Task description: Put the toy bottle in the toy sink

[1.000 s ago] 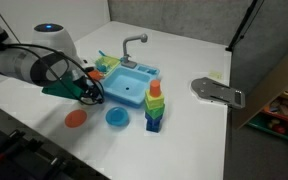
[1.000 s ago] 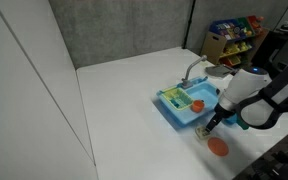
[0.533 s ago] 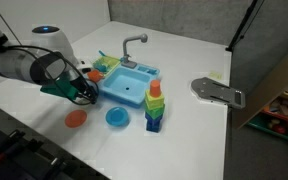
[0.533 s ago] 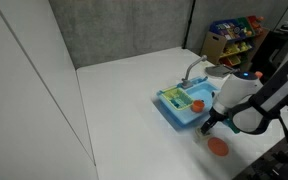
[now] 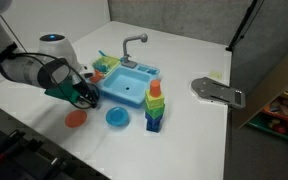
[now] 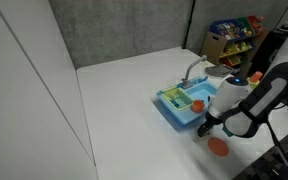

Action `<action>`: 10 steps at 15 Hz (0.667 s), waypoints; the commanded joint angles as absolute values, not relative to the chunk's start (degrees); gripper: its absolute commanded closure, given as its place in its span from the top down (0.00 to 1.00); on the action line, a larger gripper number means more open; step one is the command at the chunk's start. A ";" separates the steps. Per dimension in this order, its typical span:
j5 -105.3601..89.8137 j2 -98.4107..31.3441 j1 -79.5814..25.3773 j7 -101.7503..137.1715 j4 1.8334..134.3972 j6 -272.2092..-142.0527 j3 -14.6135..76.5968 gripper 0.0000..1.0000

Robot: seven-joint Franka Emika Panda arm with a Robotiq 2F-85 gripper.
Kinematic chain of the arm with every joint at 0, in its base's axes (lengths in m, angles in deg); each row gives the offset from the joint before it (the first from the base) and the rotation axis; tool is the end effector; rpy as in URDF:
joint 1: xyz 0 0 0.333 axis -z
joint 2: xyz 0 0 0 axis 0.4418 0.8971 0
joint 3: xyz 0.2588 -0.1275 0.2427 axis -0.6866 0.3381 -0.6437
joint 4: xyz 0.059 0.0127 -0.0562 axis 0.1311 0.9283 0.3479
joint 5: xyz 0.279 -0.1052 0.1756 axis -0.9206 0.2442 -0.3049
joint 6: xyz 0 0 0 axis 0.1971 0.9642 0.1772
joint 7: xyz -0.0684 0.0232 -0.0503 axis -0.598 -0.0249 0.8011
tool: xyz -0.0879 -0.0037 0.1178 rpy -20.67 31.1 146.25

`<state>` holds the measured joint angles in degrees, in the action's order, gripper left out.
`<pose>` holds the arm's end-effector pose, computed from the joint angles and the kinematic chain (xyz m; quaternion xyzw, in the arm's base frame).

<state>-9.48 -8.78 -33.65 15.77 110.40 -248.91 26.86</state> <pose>0.5007 0.0686 0.0869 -0.9986 -0.0534 -0.0038 0.0007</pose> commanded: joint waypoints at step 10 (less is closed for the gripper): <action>-9.83 -7.47 -32.09 15.00 108.61 -249.48 25.17 0.43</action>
